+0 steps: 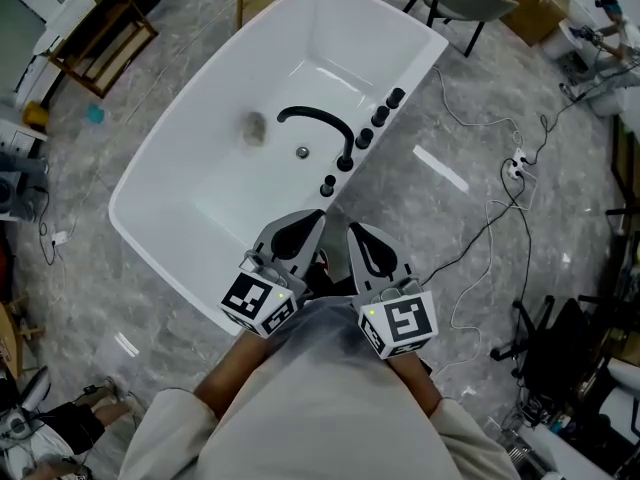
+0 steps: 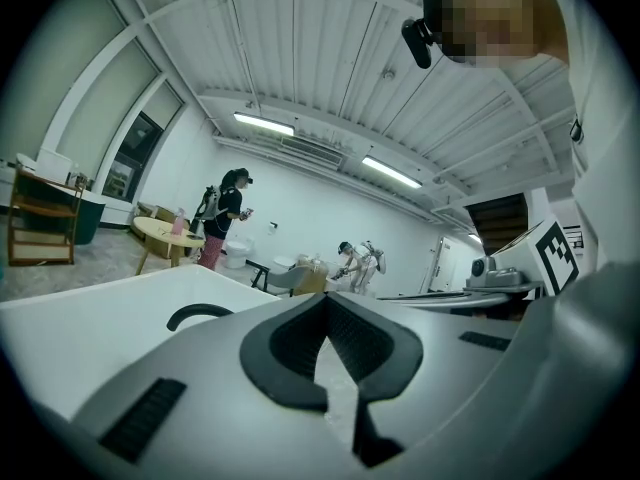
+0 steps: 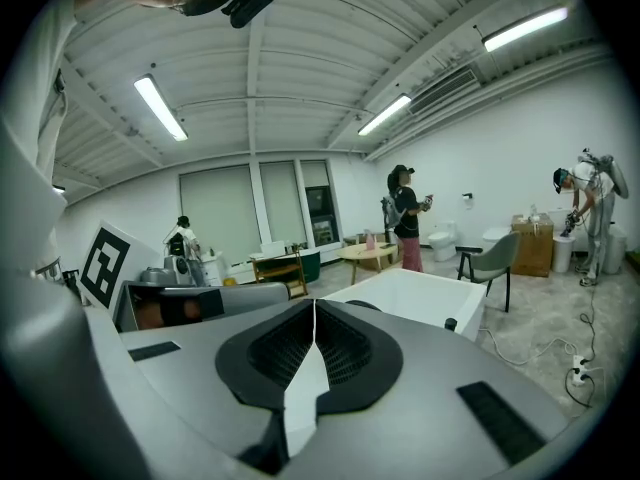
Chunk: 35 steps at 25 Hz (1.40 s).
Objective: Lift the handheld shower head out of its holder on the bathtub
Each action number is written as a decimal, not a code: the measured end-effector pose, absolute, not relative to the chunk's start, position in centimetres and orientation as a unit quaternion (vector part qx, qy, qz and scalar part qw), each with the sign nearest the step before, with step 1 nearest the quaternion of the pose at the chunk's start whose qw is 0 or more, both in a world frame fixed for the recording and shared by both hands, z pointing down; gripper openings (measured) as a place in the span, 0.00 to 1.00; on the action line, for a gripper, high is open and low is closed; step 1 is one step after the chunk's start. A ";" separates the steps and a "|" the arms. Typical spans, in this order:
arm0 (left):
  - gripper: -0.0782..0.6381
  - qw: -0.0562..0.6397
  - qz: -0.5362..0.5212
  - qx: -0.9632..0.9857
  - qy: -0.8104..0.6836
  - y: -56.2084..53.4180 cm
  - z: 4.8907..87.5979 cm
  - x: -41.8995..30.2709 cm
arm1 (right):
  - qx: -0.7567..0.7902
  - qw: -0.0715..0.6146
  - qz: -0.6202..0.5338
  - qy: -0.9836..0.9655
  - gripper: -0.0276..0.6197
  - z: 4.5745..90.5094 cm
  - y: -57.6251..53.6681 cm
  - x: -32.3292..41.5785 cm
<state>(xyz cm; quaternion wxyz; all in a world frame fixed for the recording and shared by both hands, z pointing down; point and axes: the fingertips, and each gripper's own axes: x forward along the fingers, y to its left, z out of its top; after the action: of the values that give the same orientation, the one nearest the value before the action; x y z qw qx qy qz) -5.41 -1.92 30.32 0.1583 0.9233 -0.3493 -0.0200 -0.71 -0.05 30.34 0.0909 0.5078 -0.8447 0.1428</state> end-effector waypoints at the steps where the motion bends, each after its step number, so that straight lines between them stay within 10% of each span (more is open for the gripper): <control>1: 0.12 0.159 -0.019 0.924 -0.348 -1.9 30.5 -5.5 | 0.509 0.091 0.144 -0.844 0.07 30.4 0.0 -0.8; 35: 0.12 0.211 0.093 0.884 -0.406 -7.4 46.6 -2.3 | 0.467 0.133 0.210 -0.848 0.07 35.4 -4.6 2.3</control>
<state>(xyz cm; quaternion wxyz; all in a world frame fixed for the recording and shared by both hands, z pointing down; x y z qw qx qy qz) -2.27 -7.38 46.64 0.2112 0.8844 -0.4058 0.0925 2.34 -4.64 35.36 0.1328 0.4674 -0.8483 0.2104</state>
